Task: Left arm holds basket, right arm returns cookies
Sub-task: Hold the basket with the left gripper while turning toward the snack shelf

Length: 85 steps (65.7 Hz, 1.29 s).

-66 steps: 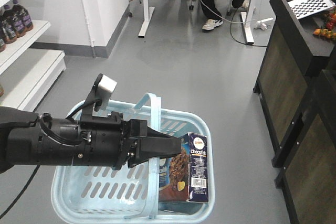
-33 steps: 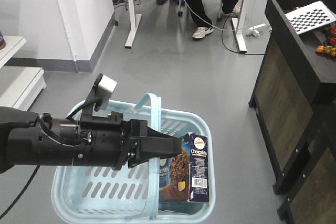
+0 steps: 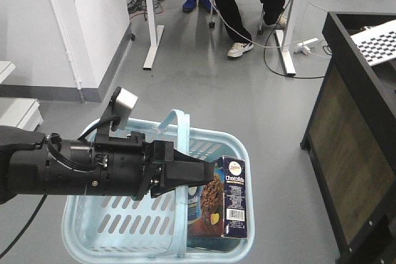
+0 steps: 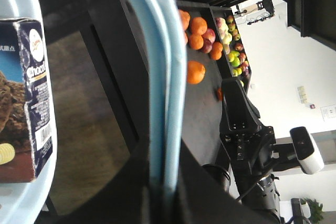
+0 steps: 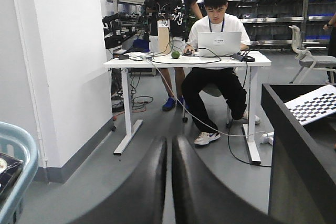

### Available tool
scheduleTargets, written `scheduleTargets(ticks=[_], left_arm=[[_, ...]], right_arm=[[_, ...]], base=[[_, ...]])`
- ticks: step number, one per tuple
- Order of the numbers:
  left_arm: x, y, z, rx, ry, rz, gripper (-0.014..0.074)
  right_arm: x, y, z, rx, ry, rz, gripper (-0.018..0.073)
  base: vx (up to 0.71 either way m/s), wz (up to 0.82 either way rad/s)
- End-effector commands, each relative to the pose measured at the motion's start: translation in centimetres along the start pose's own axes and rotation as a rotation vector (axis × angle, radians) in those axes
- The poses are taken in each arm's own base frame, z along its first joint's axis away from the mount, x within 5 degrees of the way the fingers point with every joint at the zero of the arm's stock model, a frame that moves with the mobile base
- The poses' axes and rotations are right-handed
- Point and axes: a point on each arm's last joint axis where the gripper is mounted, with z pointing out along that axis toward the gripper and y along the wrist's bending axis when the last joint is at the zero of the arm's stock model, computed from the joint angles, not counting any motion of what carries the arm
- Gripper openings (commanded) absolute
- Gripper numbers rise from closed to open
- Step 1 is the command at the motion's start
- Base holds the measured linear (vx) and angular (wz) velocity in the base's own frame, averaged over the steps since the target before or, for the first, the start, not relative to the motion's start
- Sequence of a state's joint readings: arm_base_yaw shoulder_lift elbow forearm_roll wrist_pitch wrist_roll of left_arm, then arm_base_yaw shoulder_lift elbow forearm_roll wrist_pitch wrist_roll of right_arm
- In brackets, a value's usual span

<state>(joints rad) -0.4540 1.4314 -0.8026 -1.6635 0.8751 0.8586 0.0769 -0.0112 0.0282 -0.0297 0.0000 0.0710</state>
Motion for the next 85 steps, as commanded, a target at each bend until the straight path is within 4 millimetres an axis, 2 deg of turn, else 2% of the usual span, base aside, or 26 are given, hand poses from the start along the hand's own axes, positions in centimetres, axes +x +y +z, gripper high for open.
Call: scheduleTargets(ticks=[1,27,85], left_arm=[[-0.84,-2.99,-0.67,0.141,-0.059,0.010,-0.0003],[-0.85,-2.98,-0.67,0.140,-0.060,0.010,-0.0003],[-0.85,-2.98,-0.67,0.140,-0.060,0.010,-0.0003]], right_arm=[[-0.16,0.00,-0.08,0.001,-0.068,-0.017,-0.0008],[-0.16,0.00,-0.08,0.001,-0.068,-0.017,-0.0008],[-0.16,0.00,-0.08,0.001,-0.068,-0.017,-0.0008]], base=[[0.36,0.05],[0.33,0.31],[0.24,0.72]])
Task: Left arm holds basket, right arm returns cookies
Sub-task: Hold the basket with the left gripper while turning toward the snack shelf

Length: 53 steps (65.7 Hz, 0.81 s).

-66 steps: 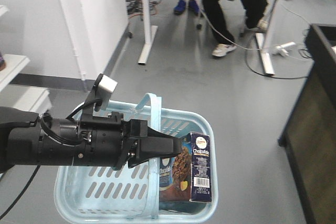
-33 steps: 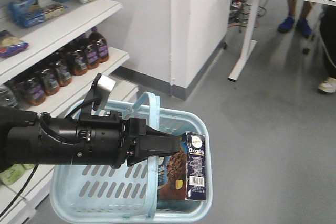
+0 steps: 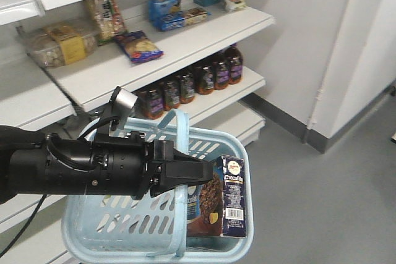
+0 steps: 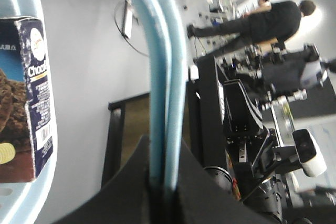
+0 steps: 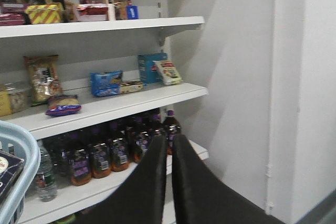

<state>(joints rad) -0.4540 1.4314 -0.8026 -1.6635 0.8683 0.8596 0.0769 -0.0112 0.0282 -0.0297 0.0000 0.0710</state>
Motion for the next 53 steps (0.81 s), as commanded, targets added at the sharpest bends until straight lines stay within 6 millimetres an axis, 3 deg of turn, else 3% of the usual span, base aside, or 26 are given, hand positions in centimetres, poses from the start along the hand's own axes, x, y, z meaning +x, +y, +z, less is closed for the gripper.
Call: scheduleTargets(ticks=[1,53], left_arm=[[-0.82,-3.02,-0.68,0.145,-0.056,0.008,-0.0003],[-0.82,-3.02,-0.68,0.145,-0.056,0.008,-0.0003]], right_arm=[[-0.16,0.00,-0.08,0.001,-0.068,-0.017,-0.0008],[-0.16,0.00,-0.08,0.001,-0.068,-0.017,-0.0008]], base=[[0.18,0.71],[0.15,0.56]])
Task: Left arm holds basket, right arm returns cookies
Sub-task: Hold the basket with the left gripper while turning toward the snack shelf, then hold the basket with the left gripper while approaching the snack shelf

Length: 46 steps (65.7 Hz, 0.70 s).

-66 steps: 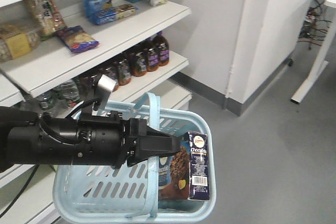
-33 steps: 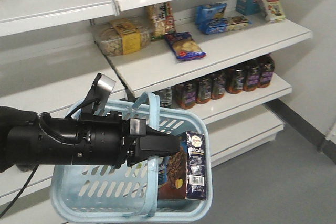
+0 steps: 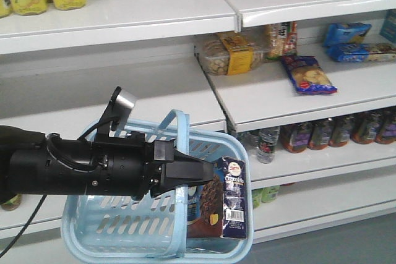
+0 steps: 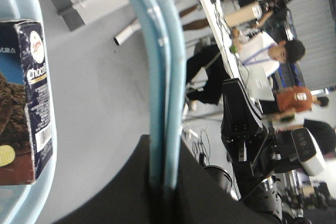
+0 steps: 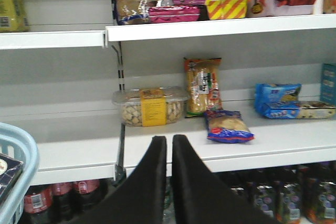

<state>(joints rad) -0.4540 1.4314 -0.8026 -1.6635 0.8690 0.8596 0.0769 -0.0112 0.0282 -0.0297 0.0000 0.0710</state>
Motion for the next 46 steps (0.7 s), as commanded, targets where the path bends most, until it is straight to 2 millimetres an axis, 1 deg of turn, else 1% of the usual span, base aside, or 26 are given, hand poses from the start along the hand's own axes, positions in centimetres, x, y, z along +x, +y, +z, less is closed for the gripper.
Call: scheduleTargets(ticks=[1,28,46], left_arm=[[-0.82,-3.02,-0.68,0.145,-0.056,0.008,-0.0003],[-0.82,-3.02,-0.68,0.145,-0.056,0.008,-0.0003],[-0.82,-3.02,-0.68,0.145,-0.056,0.008,-0.0003]], right_arm=[[-0.16,0.00,-0.08,0.001,-0.068,-0.017,-0.0008],[-0.16,0.00,-0.08,0.001,-0.068,-0.017,-0.0008],[-0.16,0.00,-0.08,0.001,-0.068,-0.017,-0.0008]], base=[[0.12,0.48],[0.11,0.42],[0.09,0.13]])
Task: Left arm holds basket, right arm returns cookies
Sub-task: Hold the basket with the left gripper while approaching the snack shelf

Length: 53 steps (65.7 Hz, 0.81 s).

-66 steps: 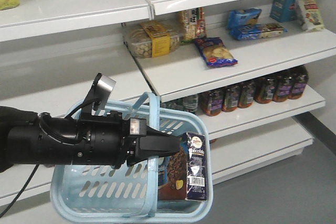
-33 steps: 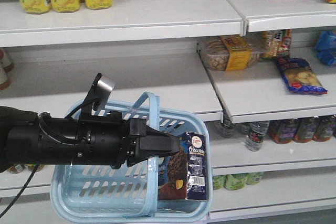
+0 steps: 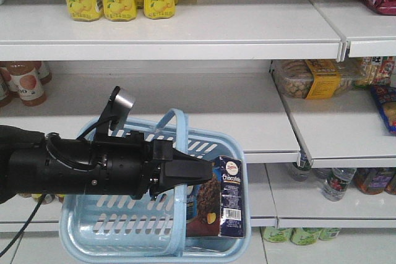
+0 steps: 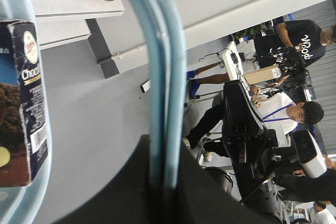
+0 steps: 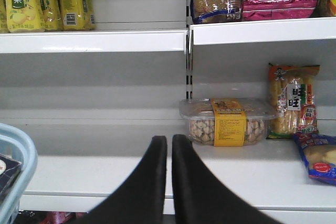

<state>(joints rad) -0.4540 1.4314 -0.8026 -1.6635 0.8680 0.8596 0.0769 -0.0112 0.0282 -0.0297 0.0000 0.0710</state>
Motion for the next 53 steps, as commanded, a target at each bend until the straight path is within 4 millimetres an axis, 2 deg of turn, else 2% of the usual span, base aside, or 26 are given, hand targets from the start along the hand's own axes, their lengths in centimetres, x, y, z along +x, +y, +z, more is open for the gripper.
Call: scheduleTargets(ticks=[1,53], left_arm=[[-0.82,-3.02,-0.68,0.145,-0.056,0.008,-0.0003],[-0.82,-3.02,-0.68,0.145,-0.056,0.008,-0.0003]], right_arm=[[-0.16,0.00,-0.08,0.001,-0.068,-0.017,-0.0008],[-0.16,0.00,-0.08,0.001,-0.068,-0.017,-0.0006]], base=[[0.08,0.00],[0.09,0.00]])
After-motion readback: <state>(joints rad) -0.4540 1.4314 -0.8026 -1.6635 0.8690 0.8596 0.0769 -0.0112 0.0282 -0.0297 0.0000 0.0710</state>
